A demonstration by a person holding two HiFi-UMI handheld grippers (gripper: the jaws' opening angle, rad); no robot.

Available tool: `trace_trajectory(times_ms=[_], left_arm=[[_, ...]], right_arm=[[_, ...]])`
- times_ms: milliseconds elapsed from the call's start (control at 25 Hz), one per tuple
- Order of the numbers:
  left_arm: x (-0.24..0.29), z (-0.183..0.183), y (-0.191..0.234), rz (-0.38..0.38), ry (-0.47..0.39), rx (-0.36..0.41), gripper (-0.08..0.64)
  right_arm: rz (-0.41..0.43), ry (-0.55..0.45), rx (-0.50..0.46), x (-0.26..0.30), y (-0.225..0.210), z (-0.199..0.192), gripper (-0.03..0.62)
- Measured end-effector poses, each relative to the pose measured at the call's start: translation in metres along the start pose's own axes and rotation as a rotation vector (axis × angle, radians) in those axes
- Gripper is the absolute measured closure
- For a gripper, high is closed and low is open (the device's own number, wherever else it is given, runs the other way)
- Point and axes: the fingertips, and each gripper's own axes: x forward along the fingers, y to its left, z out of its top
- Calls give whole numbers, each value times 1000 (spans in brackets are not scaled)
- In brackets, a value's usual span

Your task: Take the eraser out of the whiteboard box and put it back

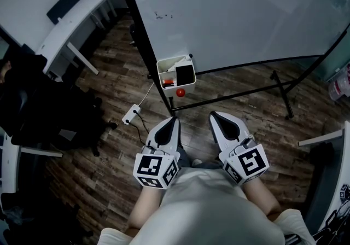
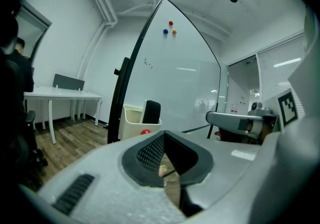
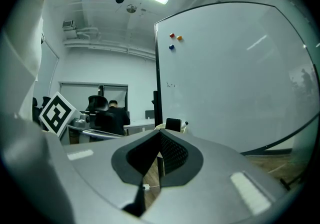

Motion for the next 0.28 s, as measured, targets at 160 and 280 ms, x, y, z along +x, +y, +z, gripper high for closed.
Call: trace_trajectory(times_ms=[160,280], left_arm=[[0,0,1,-1,3,-2,557],[0,0,2,-3,6,-1,557]], right_arm=[[-2,0,1,1,0,0,594],[-1,2,5,1,0,0,594]])
